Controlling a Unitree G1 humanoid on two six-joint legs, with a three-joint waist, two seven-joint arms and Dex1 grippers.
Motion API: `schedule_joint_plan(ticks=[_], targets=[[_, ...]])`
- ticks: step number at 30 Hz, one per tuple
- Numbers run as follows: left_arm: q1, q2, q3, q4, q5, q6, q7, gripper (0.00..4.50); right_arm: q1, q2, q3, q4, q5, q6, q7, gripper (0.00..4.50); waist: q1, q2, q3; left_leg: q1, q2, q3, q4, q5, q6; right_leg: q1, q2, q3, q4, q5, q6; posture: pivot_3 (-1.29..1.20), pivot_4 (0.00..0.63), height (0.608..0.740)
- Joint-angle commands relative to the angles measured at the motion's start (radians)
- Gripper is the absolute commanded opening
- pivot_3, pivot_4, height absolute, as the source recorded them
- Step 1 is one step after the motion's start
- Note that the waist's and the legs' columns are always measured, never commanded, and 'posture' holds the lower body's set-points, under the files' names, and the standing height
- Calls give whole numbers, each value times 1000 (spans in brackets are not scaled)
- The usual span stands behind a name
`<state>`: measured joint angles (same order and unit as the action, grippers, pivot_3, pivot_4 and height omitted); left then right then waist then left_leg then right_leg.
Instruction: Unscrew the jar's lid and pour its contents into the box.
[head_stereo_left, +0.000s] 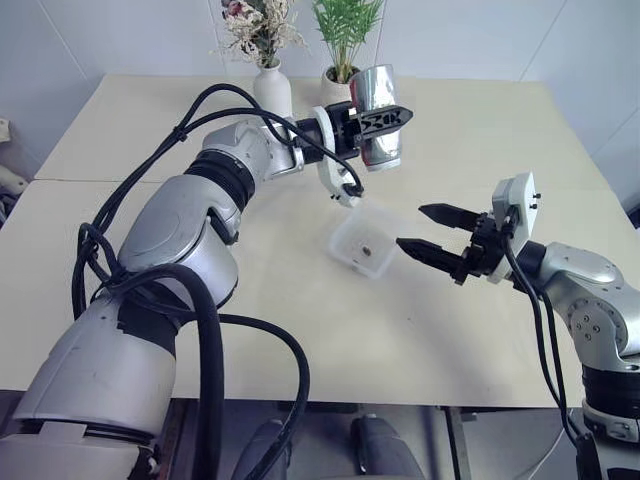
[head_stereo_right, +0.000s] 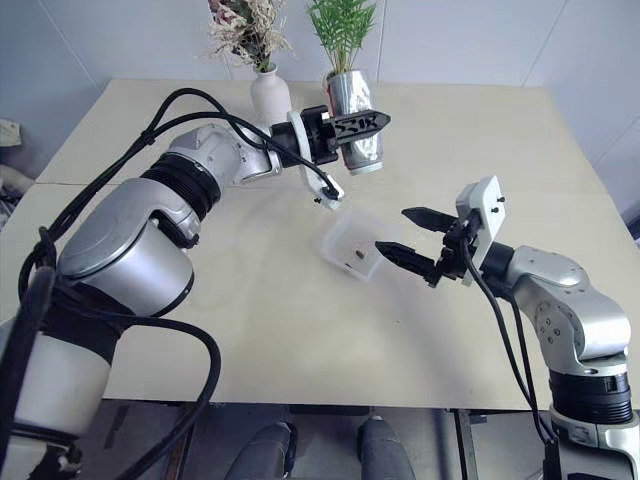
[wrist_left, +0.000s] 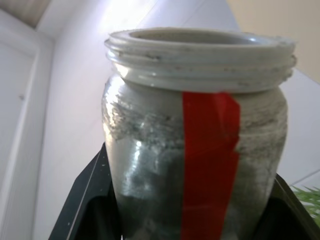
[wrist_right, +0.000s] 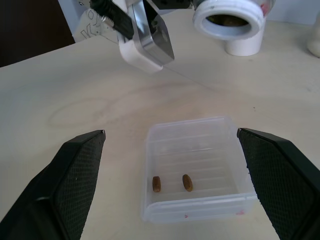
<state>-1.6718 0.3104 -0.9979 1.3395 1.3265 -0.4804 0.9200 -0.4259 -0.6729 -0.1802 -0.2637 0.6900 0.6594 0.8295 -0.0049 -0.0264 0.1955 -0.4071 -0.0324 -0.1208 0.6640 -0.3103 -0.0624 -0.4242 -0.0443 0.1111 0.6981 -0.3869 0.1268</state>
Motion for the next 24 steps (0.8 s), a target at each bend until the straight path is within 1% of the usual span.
schedule_joint_plan(ticks=[1, 4, 5, 7, 8, 10, 12, 14, 15, 16, 18, 19, 21, 22, 24], targets=[[9, 42, 156, 18, -196, -107, -196, 2346, -20, -8, -16, -11, 16, -3, 7, 4458, 0, 0, 0, 0, 0, 0, 0, 0, 0, -1, 0, 0, 1, 0, 0, 0, 150, 740], [65, 81, 304, 10, -374, -248, -392, 2346, -14, -14, -18, -10, 15, -3, 13, 4458, -3, 0, 0, 0, 0, 1, 0, 1, -1, -2, 0, 0, 2, 0, 0, 0, 150, 740], [94, 85, 377, 7, -468, -308, -505, 2346, -12, -16, -18, -9, 14, -3, 16, 4458, -3, 0, 0, 0, 0, 1, 0, 2, -1, -2, 0, 0, 3, 0, 0, 0, 150, 740], [133, 95, 472, -10, -582, -342, -643, 2346, -11, -18, -18, -6, 13, -4, 21, 4458, -2, 0, 0, 0, 0, 1, 1, 2, -1, -3, -1, 0, 4, 0, 0, 0, 150, 740], [158, 89, 544, -17, -674, -356, -749, 2346, -11, -18, -18, -3, 12, -5, 23, 4458, 0, 0, 0, 0, 0, 0, 1, 2, -1, -3, -1, -1, 4, 0, 0, 0, 150, 740], [210, 90, 666, -45, -831, -360, -907, 2346, -14, -18, -15, 3, 9, -8, 27, 4458, 0, 0, 0, -1, 1, 0, 2, 3, -1, -3, -3, -1, 5, 0, 0, 0, 150, 740], [281, 85, 786, -91, -1006, -334, -1101, 2346, -19, -17, -12, 11, 5, -13, 31, 4458, 0, 0, 0, -2, 2, -1, 4, 3, 0, -4, -3, -2, 6, 1, 1, 0, 150, 740], [350, 71, 884, -159, -1162, -272, -1269, 2346, -23, -15, -9, 16, 3, -17, 34, 4458, -2, 0, 0, -2, 2, -2, 5, 3, 0, -4, -4, -3, 7, 1, 1, 0, 150, 740], [415, 74, 934, -236, -1246, -206, -1328, 2346, -27, -15, -1, 15, 1, -21, 43, 4458, -4, 0, 0, -1, 2, -3, 5, 3, 0, -4, -5, -3, 8, 1, 1, 0, 150, 740], [465, 76, 969, -302, -1304, -152, -1369, 2346, -28, -16, 3, 13, 0, -23, 50, 4458, -10, 1, -1, -1, 2, -4, 6, 3, 0, -4, -5, -3, 8, 1, 1, 0, 150, 740], [580, 97, 1023, -460, -1373, -26, -1381, 2346, -33, -26, 20, 7, -5, -28, 74, 4458, -25, 1, -1, -1, 3, -6, 7, 3, 0, -4, -7, -3, 10, 1, 1, 0, 150, 740], [652, 103, 1057, -565, -1423, 69, -1383, 2346, -35, -38, 31, 4, -13, -33, 95, 4458, -33, 1, -1, 0, 3, -7, 8, 3, 0, -4, -10, -3, 11, 1, 1, 0, 150, 740], [788, 104, 1141, -767, -1548, 292, -1360, 2346, -48, -58, 50, 5, -24, -42, 133, 4458, -51, 1, -1, 0, 3, -7, 9, 3, 0, -4, -11, -3, 13, 1, 1, 0, 150, 740], [855, 112, 1179, -853, -1576, 381, -1323, 2346, -58, -65, 59, 6, -27, -47, 151, 4458, -57, 1, -1, 0, 3, -7, 10, 3, 0, -4, -11, -3, 14, 1, 1, 0, 150, 740], [942, 120, 1227, -976, -1607, 510, -1266, 2346, -70, -72, 71, 9, -30, -55, 175, 4458, -61, 1, -1, 0, 3, -7, 13, 3, 0, -4, -11, -3, 16, 1, 1, 0, 150, 740]])
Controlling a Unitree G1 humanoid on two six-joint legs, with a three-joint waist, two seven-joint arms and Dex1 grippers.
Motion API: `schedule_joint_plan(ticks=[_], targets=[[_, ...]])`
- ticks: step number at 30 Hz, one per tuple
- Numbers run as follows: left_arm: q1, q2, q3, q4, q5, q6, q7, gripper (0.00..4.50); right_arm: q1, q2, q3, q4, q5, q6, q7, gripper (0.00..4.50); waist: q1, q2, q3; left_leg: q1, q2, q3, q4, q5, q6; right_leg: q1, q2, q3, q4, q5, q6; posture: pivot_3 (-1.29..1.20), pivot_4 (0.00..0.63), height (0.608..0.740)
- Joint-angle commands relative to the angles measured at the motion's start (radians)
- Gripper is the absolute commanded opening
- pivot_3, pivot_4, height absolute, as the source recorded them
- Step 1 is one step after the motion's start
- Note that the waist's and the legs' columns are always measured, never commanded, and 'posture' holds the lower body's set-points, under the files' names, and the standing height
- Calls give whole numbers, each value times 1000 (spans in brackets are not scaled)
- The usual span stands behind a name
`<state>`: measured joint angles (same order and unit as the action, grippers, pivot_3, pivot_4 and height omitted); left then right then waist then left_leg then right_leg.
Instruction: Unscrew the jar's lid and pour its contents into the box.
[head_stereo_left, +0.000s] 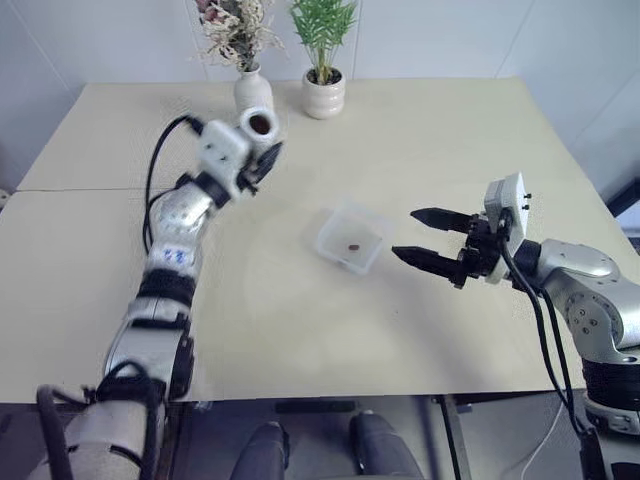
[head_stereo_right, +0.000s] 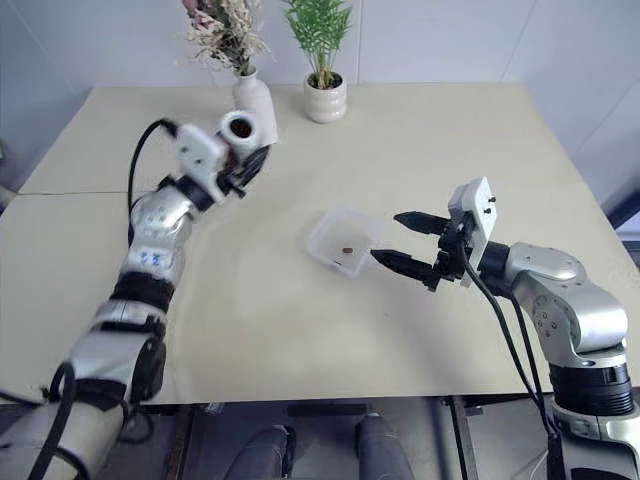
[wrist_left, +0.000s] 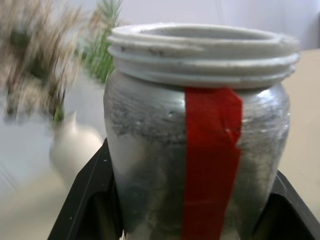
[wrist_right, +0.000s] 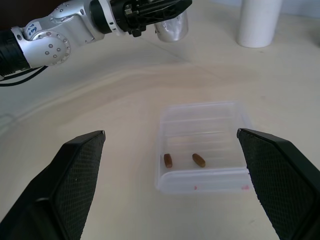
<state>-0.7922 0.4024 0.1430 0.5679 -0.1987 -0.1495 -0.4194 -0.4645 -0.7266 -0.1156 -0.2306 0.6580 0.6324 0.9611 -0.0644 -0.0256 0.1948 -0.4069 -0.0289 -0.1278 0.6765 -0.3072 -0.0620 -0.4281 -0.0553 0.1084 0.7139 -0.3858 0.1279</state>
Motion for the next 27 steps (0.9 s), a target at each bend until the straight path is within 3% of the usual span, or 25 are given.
schedule_joint_plan(ticks=[1, 6, 11, 17, 27], targets=[[94, 28, 104, -255, -99, 233, 93, 2346, -34, -20, 10, -25, 0, -31, 53, 4458, -2, 0, 0, 0, 0, 0, 1, 0, 0, 0, 0, 0, 1, 0, 0, 0, 150, 740], [272, 55, 183, -448, -101, 380, 179, 2346, -54, -23, 53, -20, -37, -94, 130, 4458, 10, 0, 0, 2, 0, -1, 5, 2, 3, 4, 1, -1, 1, 6, 0, 0, 150, 740], [396, 45, 295, -522, -109, 368, 254, 2346, -69, 5, 83, 1, -65, -191, 199, 4458, 22, 0, 0, 2, -1, -1, 5, 7, 7, 7, 1, -1, -5, 16, 2, 0, 150, 740], [474, 37, 323, -490, -82, 305, 275, 2346, -97, 79, 84, 19, -83, -265, 172, 4458, 35, 0, 0, 10, 6, 1, 0, 12, 8, 21, 12, -2, -26, 33, 2, 0, 150, 740], [477, 0, 316, -340, -72, 141, 266, 2346, -109, 117, 98, 10, -99, -286, 148, 4458, 43, 0, 0, 10, 6, 1, -3, 15, 7, 20, 11, -2, -27, 36, 2, 0, 150, 740]])
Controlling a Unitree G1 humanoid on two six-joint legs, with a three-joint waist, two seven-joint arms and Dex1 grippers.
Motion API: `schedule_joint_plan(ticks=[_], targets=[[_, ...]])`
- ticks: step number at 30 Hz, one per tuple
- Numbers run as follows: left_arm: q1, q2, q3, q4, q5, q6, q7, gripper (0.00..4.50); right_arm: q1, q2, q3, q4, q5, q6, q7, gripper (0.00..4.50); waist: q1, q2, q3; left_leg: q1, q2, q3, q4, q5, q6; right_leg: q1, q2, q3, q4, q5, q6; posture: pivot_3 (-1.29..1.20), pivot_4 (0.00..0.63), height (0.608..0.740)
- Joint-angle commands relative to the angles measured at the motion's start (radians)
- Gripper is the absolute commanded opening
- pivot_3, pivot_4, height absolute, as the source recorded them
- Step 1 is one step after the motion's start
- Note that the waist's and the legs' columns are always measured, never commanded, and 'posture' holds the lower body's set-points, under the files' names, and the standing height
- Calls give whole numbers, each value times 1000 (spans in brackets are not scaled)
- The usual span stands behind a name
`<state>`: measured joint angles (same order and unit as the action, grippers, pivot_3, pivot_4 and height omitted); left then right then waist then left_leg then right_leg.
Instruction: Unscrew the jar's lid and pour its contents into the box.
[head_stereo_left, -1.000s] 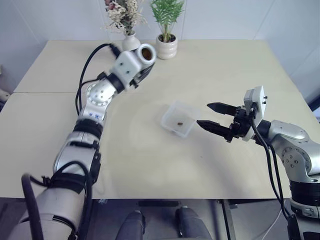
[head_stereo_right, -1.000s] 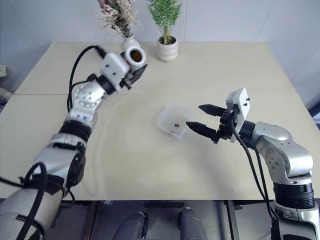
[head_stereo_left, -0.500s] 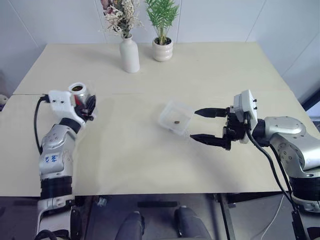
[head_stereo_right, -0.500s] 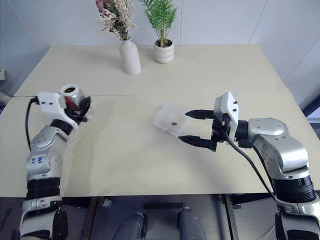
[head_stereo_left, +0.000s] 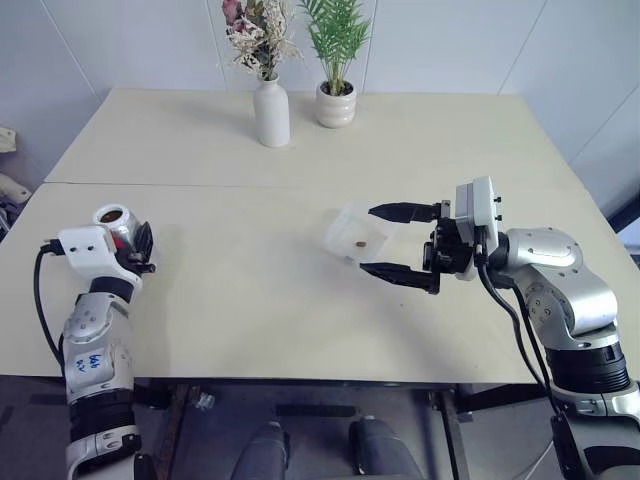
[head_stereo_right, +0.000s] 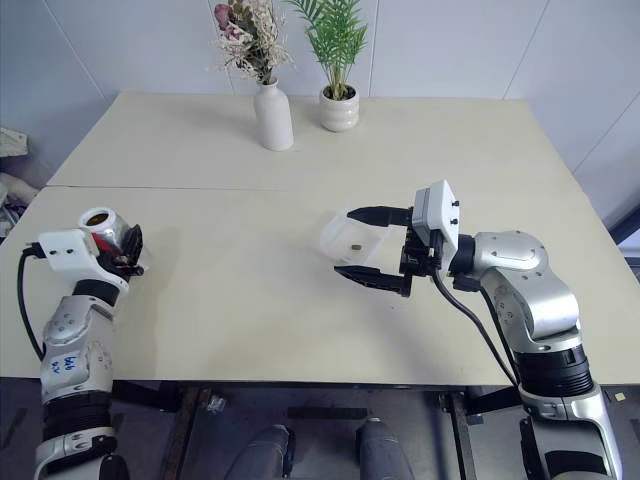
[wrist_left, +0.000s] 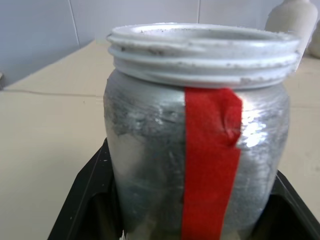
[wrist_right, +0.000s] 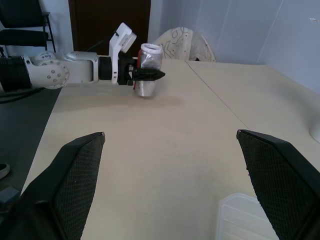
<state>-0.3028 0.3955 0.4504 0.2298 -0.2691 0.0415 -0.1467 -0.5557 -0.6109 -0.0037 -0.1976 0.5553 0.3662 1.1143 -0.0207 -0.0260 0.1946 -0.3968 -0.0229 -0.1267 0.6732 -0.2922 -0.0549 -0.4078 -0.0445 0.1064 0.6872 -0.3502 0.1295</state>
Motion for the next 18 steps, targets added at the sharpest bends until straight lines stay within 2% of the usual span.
schedule_joint_plan(ticks=[1, 4, 12, 18], targets=[[-16, 7, 8, 8, -3, -56, -7, 2346, -18, 1, -14, -23, 4, -19, -5, 4458, -2, 0, 0, 0, 0, 0, -1, 0, 0, 0, 0, 0, 0, 0, 0, 0, 150, 740], [-24, 8, 15, 33, -14, -60, -4, 2346, -19, 1, -14, -22, 3, -18, -6, 4458, -6, 0, 0, 1, 1, 0, -8, 3, -2, -2, -1, 0, -3, 1, -1, 0, 150, 740], [-2, 23, 40, -24, -45, -23, 10, 4482, -25, -6, -14, -13, 8, -3, 3, 4500, -7, 0, 0, 0, 3, 0, -11, 4, -3, -3, -1, 0, -6, 1, -2, 0, 150, 740], [81, 78, 59, -193, -54, -11, -35, 4482, -21, -12, -19, 0, 5, -9, 17, 4500, -8, 0, 0, 0, 3, 0, -12, 4, -3, -2, -1, 0, -7, 2, -3, 0, 150, 740]])
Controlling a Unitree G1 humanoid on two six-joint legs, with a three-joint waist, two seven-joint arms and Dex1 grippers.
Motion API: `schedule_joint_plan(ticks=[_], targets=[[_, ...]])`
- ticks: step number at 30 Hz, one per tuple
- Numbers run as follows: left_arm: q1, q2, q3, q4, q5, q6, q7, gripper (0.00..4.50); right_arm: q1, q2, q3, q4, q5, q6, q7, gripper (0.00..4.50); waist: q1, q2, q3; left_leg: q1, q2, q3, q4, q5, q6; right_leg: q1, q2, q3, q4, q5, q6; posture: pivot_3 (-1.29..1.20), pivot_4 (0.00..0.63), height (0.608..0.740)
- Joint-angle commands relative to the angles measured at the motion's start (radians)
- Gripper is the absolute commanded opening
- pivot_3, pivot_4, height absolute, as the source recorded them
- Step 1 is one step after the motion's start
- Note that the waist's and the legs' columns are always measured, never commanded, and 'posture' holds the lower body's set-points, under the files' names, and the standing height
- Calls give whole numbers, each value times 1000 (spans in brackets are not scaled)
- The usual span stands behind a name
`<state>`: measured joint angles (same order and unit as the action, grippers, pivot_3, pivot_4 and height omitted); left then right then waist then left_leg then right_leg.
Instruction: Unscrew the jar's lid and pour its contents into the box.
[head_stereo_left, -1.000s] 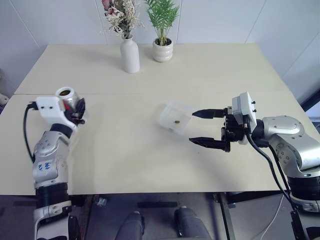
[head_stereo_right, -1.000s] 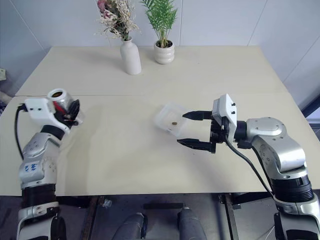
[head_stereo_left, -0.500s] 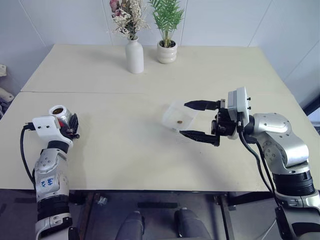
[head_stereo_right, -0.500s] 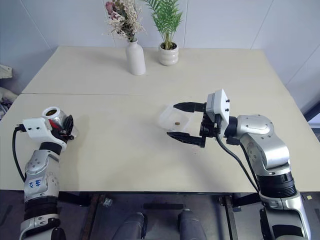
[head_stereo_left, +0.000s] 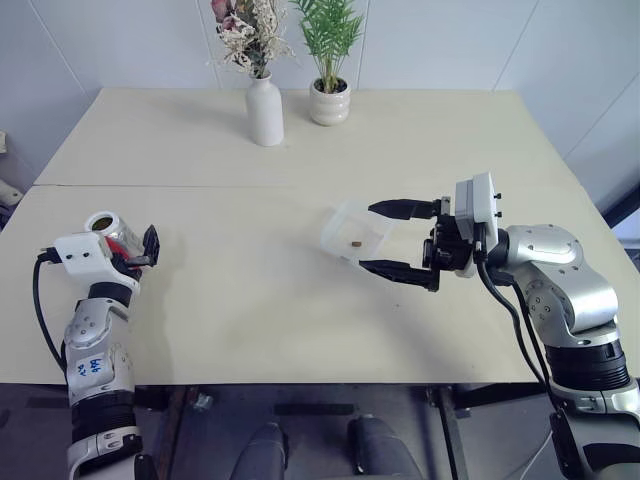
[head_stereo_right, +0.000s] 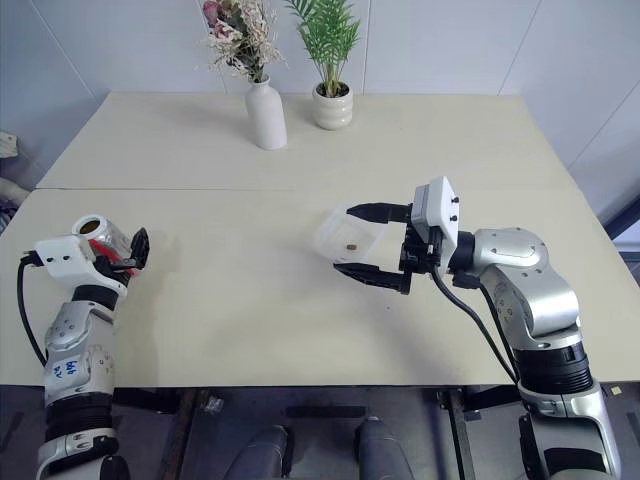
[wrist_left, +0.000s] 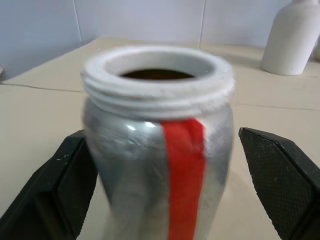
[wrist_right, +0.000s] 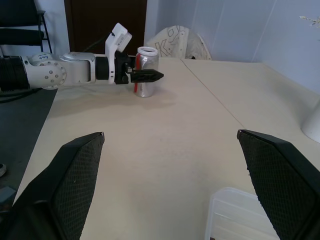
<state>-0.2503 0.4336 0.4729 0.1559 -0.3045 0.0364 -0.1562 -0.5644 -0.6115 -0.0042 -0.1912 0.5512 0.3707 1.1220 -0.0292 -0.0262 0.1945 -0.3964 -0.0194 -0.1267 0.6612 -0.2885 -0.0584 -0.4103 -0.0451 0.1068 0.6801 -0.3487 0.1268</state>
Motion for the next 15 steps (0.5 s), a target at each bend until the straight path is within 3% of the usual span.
schedule_joint_plan(ticks=[1, 11, 14, 15], targets=[[45, 48, 40, -152, -24, -3, -35, 4482, -11, -13, -20, -3, 8, -16, 12, 4500, 1, 0, 0, 0, 0, 0, -1, 0, 0, 0, 0, 0, 0, 0, 0, 0, 150, 740], [116, 140, 118, -363, -93, -11, -143, 4482, 13, -24, -36, 7, 6, -15, 16, 4500, 2, 0, 0, 0, 1, 1, -4, 0, 0, 1, 0, -1, -4, 1, -1, 0, 150, 740], [96, 186, 87, -417, -126, 20, -206, 4482, 15, -37, -50, 13, 10, -16, 16, 4500, 2, 0, 0, 1, 0, 1, -8, 2, -1, 1, 0, -2, -6, 1, -1, 0, 150, 740], [88, 237, 39, -457, -161, 51, -295, 4482, 19, -57, -71, 5, 20, -2, 14, 4500, 3, 0, 0, 1, 0, 1, -9, 3, -1, 1, -1, -2, -7, 1, -1, 0, 150, 740]])
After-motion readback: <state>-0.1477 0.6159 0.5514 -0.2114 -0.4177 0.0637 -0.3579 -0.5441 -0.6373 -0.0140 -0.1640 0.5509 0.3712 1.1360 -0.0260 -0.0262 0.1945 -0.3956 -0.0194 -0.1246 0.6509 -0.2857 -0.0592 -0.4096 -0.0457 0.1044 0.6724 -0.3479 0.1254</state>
